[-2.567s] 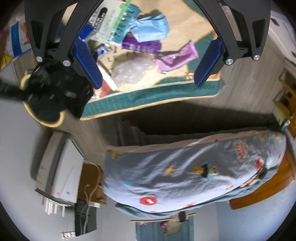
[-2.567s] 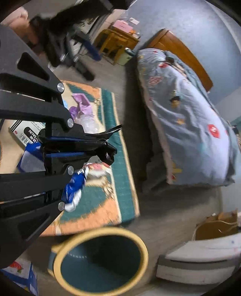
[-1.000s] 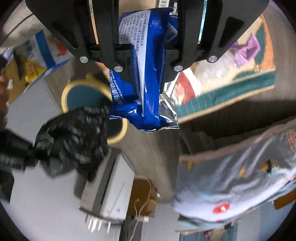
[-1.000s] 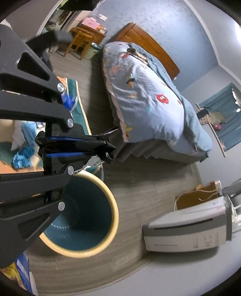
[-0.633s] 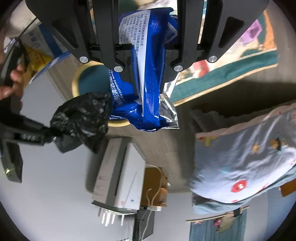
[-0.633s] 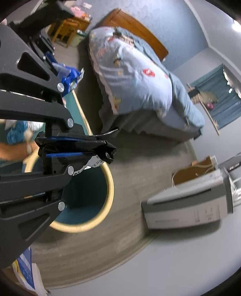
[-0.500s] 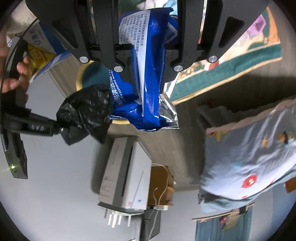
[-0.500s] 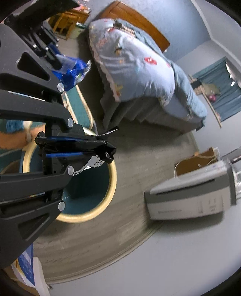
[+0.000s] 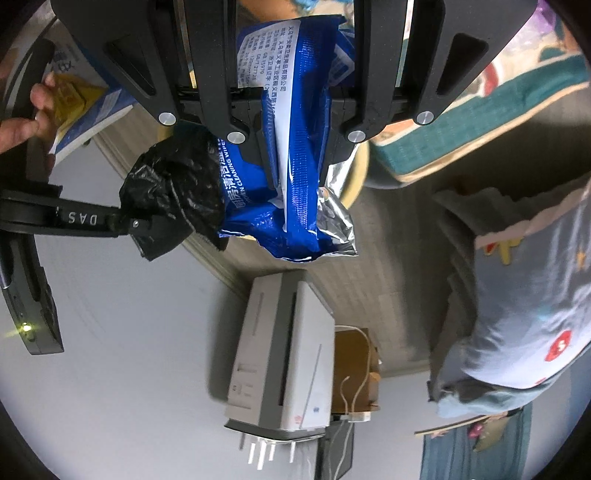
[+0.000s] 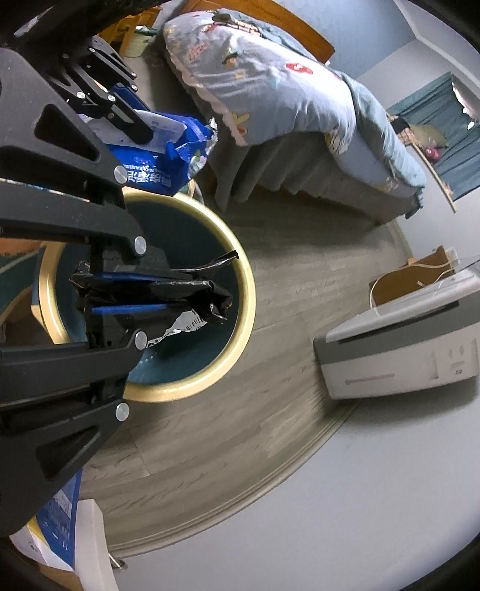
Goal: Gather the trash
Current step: 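Carry the black bag and blue wrapper over the bin with both tools, then open both tools to drop the bag and wrapper into the bin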
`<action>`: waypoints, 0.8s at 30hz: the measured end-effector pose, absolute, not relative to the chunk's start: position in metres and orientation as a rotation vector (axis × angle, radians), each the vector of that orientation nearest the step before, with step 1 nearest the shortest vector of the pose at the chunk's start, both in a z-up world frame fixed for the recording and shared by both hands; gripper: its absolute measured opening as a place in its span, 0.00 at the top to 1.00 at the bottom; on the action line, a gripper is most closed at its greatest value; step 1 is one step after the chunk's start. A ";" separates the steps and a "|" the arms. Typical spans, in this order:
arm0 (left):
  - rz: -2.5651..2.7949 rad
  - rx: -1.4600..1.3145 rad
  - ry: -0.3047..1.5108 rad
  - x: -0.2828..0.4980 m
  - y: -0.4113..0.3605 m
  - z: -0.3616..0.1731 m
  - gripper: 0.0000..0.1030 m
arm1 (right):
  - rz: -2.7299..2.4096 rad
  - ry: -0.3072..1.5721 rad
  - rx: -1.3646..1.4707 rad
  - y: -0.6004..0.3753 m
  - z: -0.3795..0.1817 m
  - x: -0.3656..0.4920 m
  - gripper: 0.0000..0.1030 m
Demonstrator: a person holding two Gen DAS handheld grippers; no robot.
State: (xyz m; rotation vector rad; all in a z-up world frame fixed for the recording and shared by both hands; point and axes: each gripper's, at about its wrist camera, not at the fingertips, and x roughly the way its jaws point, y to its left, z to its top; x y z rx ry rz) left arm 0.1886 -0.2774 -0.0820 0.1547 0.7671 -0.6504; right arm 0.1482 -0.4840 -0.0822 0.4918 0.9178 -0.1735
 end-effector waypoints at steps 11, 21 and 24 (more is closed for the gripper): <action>-0.664 0.118 0.767 0.194 -0.291 -0.104 0.72 | -0.199 0.945 0.482 -0.484 -0.091 0.153 0.91; -0.597 0.079 0.753 0.194 -0.273 -0.099 0.15 | -0.222 0.907 0.490 -0.485 -0.082 0.149 0.21; -0.564 0.061 0.740 0.192 -0.261 -0.093 0.09 | -0.235 0.879 0.470 -0.482 -0.072 0.147 0.05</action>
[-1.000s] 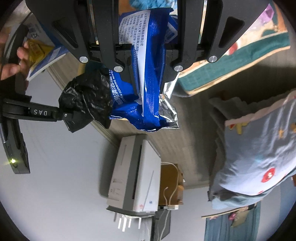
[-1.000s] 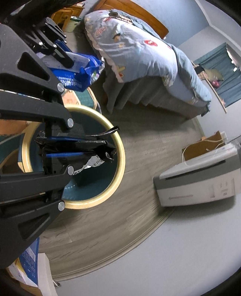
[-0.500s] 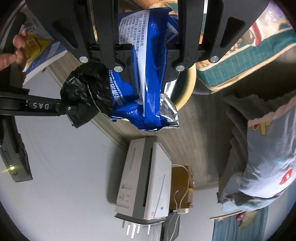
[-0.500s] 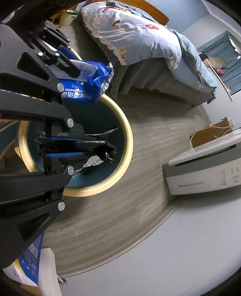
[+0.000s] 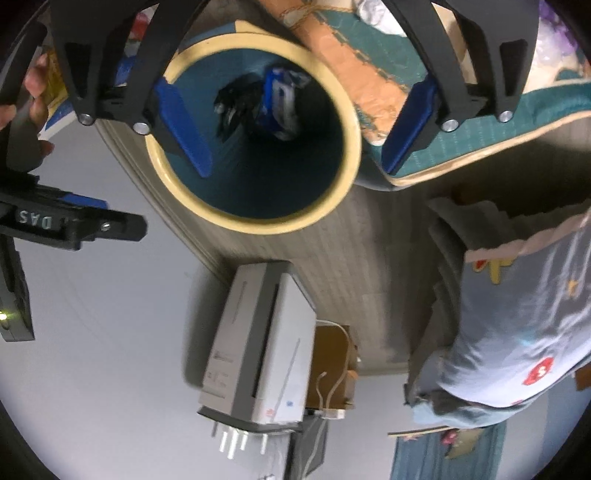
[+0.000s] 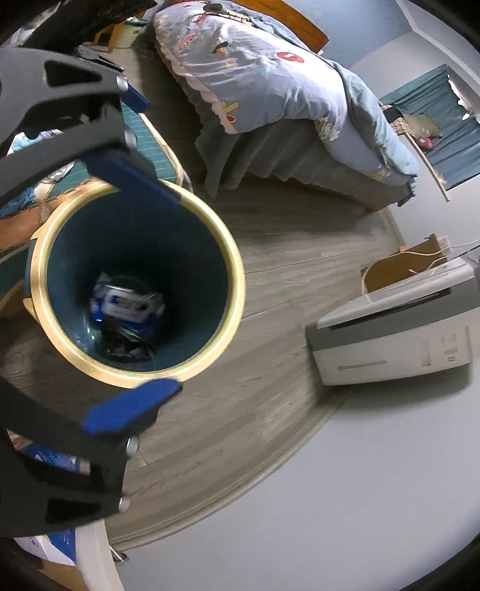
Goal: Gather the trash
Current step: 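Open both tools to drop the bag and wrapper into the bin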
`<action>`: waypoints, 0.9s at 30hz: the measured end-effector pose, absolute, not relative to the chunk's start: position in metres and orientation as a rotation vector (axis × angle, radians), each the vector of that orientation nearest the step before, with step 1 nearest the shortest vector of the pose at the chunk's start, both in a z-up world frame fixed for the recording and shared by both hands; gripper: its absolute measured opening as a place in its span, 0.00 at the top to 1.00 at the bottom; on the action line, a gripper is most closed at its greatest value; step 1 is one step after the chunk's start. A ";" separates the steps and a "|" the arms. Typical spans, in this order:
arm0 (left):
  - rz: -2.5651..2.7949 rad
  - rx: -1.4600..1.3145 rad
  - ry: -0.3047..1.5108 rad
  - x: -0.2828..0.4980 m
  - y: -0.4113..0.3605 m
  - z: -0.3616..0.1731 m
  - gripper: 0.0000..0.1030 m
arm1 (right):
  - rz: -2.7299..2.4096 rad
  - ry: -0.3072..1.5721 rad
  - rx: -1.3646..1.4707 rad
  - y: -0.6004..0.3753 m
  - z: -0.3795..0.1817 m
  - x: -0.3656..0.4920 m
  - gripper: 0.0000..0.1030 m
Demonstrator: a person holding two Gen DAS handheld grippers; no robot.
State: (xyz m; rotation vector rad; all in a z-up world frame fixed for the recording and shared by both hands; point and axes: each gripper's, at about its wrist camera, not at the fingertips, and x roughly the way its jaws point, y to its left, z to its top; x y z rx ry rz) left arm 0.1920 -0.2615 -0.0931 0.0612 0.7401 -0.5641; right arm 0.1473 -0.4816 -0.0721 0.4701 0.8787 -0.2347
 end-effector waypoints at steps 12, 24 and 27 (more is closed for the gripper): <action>-0.459 0.038 0.699 0.168 -0.192 -0.041 0.07 | -0.201 0.811 0.380 -0.438 -0.030 0.143 0.06; -0.360 0.137 0.624 0.108 -0.093 0.033 0.06 | -0.129 0.750 0.289 -0.377 0.003 0.137 0.06; -0.343 0.120 0.605 0.092 -0.072 0.036 0.05 | -0.124 0.736 0.245 -0.361 0.005 0.134 0.06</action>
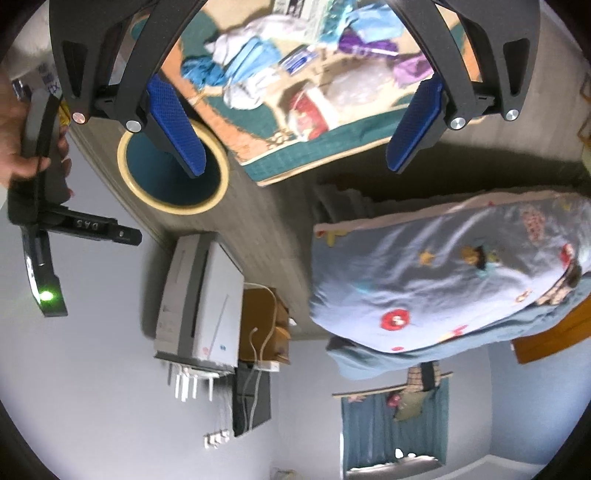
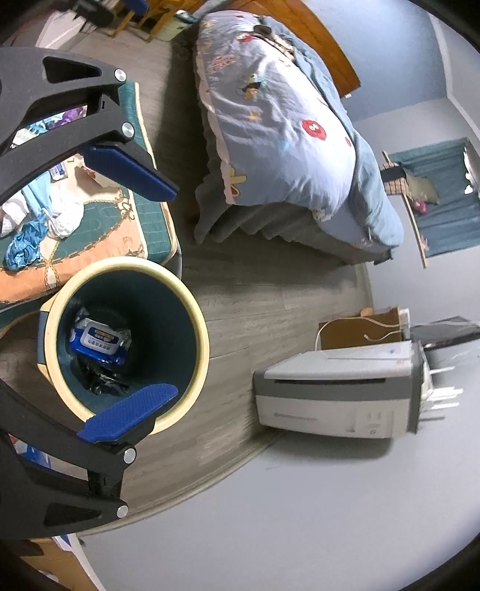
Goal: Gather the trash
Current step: 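Open both tools to drop the bag and wrapper into the bin, then grasp the crumpled blue glove with the right tool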
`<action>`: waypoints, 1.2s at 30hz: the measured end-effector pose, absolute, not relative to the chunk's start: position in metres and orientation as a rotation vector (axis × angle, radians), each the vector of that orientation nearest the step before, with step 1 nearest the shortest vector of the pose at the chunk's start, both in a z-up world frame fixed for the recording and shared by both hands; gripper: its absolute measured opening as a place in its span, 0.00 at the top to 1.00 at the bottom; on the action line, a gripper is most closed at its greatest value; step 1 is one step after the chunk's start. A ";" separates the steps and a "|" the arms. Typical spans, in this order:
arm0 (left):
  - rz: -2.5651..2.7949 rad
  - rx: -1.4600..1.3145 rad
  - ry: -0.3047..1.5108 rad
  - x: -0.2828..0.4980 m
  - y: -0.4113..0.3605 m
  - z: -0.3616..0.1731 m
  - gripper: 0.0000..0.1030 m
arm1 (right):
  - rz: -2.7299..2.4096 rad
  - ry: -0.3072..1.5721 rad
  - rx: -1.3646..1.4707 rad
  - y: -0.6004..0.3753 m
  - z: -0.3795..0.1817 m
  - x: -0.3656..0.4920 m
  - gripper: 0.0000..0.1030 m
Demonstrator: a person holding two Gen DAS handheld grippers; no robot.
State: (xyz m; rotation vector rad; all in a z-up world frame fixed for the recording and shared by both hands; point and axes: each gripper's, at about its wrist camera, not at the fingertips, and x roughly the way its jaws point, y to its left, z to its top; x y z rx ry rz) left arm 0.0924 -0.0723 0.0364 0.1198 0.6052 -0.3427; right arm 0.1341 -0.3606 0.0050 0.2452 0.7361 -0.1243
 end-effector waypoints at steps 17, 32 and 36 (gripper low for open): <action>-0.231 0.043 0.626 0.067 0.007 0.006 0.05 | -0.094 0.754 0.177 -0.271 -0.007 0.100 0.06; -0.185 0.134 0.694 0.071 0.021 -0.020 0.05 | -0.013 0.904 0.160 -0.246 -0.064 0.103 0.06; -0.188 0.118 0.721 0.077 0.023 -0.027 0.05 | -0.013 0.955 0.292 -0.262 -0.079 0.104 0.06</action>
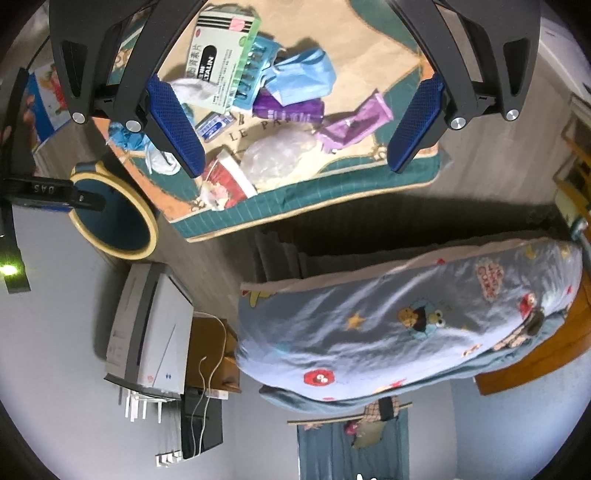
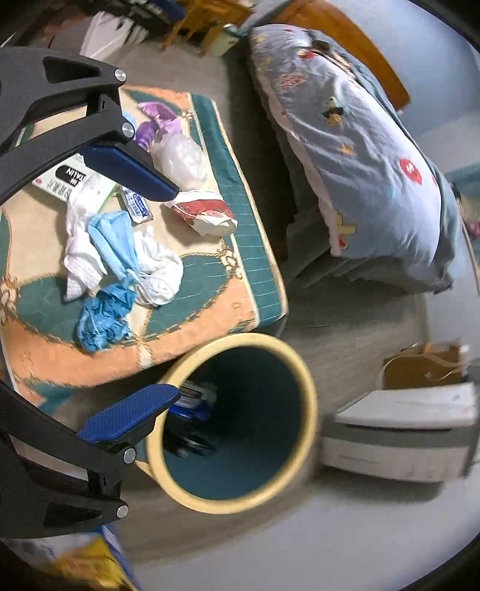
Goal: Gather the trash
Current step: 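Grasp the crumpled blue glove with the right tool, then carry the blue glove to the bin while the left tool grasps a blue mask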
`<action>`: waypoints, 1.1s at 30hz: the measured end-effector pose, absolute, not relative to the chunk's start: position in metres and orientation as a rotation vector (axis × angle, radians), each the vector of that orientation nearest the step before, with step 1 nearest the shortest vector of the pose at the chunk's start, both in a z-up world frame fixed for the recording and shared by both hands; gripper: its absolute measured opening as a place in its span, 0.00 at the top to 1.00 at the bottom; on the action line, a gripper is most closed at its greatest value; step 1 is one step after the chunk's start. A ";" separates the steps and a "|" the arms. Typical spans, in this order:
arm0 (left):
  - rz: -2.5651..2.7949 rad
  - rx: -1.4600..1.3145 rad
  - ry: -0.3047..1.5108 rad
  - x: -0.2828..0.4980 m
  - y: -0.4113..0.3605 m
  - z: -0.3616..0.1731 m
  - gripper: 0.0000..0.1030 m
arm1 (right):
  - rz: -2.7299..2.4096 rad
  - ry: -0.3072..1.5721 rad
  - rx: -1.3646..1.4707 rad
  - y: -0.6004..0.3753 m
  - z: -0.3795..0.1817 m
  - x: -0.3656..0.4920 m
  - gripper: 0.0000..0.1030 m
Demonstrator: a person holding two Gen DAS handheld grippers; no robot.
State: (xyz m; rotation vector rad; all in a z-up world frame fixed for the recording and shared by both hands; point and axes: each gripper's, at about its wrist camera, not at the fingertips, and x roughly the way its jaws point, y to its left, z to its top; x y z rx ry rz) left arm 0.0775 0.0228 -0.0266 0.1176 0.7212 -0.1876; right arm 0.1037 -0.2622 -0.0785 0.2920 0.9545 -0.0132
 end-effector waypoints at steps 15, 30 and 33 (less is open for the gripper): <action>-0.207 0.119 0.782 0.095 0.012 -0.042 0.05 | -0.086 1.199 0.222 -0.261 -0.162 0.103 0.36; -0.224 0.155 0.816 0.104 0.001 -0.056 0.05 | 0.015 1.199 0.293 -0.264 -0.124 0.105 0.86; -0.243 0.157 0.828 0.107 -0.006 -0.061 0.05 | 0.039 1.169 0.250 -0.272 -0.100 0.111 0.86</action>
